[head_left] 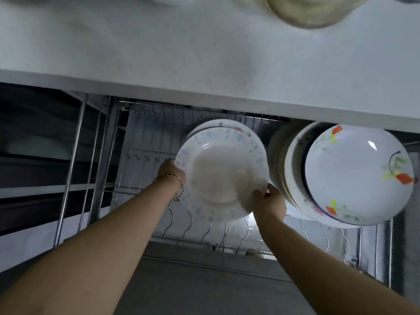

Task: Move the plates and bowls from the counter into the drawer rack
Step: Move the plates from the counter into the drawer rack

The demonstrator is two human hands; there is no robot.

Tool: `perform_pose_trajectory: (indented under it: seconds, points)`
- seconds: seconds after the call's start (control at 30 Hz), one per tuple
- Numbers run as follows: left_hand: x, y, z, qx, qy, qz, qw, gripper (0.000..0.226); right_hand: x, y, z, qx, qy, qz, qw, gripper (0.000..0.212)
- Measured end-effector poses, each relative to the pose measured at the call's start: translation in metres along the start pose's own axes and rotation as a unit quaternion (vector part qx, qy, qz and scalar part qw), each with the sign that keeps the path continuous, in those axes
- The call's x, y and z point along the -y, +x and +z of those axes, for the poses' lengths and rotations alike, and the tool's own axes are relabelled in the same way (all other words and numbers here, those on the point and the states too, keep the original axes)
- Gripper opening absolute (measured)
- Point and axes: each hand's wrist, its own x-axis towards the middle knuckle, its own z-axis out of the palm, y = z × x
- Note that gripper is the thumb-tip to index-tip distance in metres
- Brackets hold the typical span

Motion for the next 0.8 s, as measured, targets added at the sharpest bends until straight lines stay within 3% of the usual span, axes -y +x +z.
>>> perform_pose_trajectory:
  seconds: [0.1, 0.27, 0.47, 0.57, 0.73, 0.8]
  points:
    - [-0.009, 0.003, 0.005, -0.025, 0.009, 0.011, 1.0, 0.032, 0.003, 0.005, 0.006, -0.027, 0.025, -0.004, 0.999, 0.042]
    - [-0.011, 0.0, 0.01, -0.044, -0.007, 0.029, 0.999, 0.043, 0.005, 0.011, 0.009, -0.014, -0.002, -0.028, 1.0, 0.048]
    - [-0.005, -0.005, 0.016, 0.017, -0.053, 0.035, 0.998, 0.073, 0.001, 0.008, 0.008, 0.006, 0.05, -0.033, 0.998, 0.055]
    - [-0.003, -0.008, 0.01, 0.055, -0.045, 0.032, 0.997, 0.08, 0.003, 0.005, 0.002, 0.021, 0.045, -0.042, 0.998, 0.047]
    - [-0.008, -0.041, -0.006, 0.012, -0.002, 0.024, 1.0, 0.056, 0.009, -0.011, -0.023, 0.071, -0.036, -0.01, 0.997, 0.051]
    - [-0.017, -0.062, -0.013, 0.008, 0.053, 0.071, 0.996, 0.041, 0.013, -0.022, -0.045, 0.1, -0.058, -0.042, 0.992, 0.044]
